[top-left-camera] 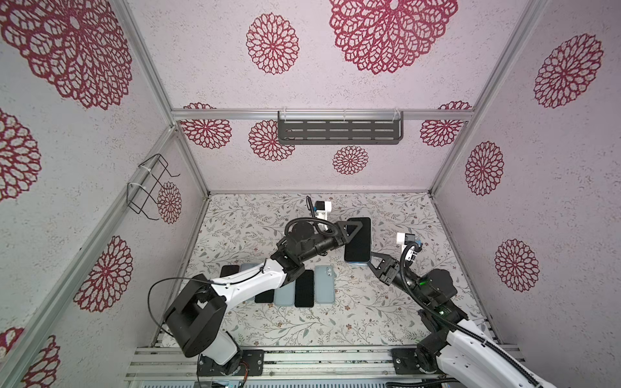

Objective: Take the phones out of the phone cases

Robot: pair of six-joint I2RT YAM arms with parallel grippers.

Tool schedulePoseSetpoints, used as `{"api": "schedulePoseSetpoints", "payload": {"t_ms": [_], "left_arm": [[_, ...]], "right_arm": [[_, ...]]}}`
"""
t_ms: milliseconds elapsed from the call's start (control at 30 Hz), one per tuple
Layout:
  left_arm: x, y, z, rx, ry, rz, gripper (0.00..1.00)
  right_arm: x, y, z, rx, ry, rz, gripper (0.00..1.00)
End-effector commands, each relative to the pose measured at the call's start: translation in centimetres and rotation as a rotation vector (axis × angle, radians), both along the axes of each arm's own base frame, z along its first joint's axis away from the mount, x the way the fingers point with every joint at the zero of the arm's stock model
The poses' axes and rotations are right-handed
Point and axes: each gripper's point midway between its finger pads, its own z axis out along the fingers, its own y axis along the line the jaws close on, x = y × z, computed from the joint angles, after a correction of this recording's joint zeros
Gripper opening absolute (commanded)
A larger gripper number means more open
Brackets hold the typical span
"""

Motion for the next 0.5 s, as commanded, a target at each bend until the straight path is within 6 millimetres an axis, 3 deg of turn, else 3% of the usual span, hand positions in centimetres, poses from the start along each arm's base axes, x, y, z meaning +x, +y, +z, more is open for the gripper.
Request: {"api": "schedulePoseSetpoints", "payload": {"t_ms": [0,100,200,333,467], "left_arm": [[-0.3,-1.1,-3.8,0.096,0.006,0.033,0.48],[-0.3,-1.8,-6.2,0.130,0.030,0.030,0.52],[-0.4,-2.2,-8.3,0.167,0.060,0.029,0.62],[-0.4,-1.8,-10.3,0.203,0.086,0.050,0.78],[-0.7,-1.6,-11.8,0.267,0.105,0.056,0.83]], "right_arm": [[-0.2,-1.4,-1.3,-0.002,0.012,-0.071,0.00],[-0.3,-2.0,-4.4,0.021,0.090,-0.085,0.00],[-0.3,-2.2,-7.0,-0.004,0.151,-0.100,0.00],[-0.1,-2.6,-9.4,-0.055,0.207,-0.131,0.00],[0.2,-2.9,-11.1,-0.080,0.251,-0.153,0.00]]}}
